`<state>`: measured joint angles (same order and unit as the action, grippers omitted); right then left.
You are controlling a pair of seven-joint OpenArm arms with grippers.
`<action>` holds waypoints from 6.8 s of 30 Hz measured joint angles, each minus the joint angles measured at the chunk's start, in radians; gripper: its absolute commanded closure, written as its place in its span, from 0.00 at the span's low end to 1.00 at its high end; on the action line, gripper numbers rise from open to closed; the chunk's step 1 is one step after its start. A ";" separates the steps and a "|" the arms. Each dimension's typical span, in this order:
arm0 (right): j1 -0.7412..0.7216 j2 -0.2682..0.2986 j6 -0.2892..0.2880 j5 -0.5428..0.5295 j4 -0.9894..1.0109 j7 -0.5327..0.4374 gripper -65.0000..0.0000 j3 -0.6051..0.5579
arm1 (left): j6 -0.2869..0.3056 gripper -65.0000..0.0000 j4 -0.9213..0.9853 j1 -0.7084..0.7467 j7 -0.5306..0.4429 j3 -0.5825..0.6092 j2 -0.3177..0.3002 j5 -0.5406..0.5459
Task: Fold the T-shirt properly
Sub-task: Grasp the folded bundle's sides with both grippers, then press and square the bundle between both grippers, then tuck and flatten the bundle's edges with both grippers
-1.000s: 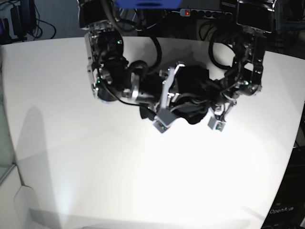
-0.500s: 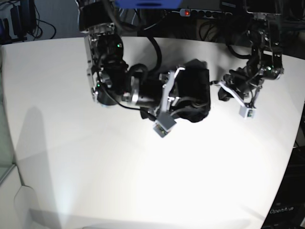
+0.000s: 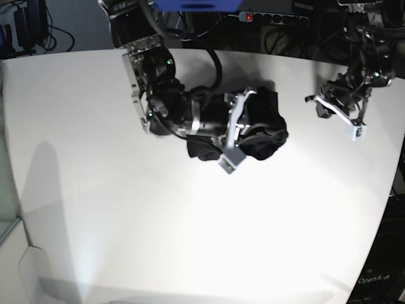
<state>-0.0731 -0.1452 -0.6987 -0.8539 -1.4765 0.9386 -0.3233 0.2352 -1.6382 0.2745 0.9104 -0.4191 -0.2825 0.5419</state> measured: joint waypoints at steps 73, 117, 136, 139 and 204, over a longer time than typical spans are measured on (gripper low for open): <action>-0.100 0.353 0.008 -0.015 0.023 -0.061 0.65 -0.069 | -0.007 1.00 0.026 -0.188 0.137 0.262 0.061 0.135; -0.098 0.456 0.008 -0.016 -0.036 -0.051 0.65 -0.069 | -0.004 1.00 0.187 -0.353 0.023 0.279 -0.005 -0.027; -0.106 0.525 0.008 -0.016 -0.043 -0.063 0.82 0.046 | 0.002 1.00 -0.095 -0.144 0.266 0.289 -0.048 -0.026; -0.106 0.527 0.008 -0.015 -0.043 -0.064 0.95 0.046 | 0.002 1.00 -0.095 -0.125 0.261 0.290 -0.018 -0.034; 0.035 0.475 0.007 0.253 -0.041 -0.067 0.98 0.103 | -0.007 1.00 0.097 -0.221 0.172 0.356 0.016 -0.037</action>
<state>-0.0380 0.3294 -0.6914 -0.6014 -1.5177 0.8715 -0.2207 0.2283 -1.5417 0.0536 1.0824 -0.0635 -0.2665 0.5049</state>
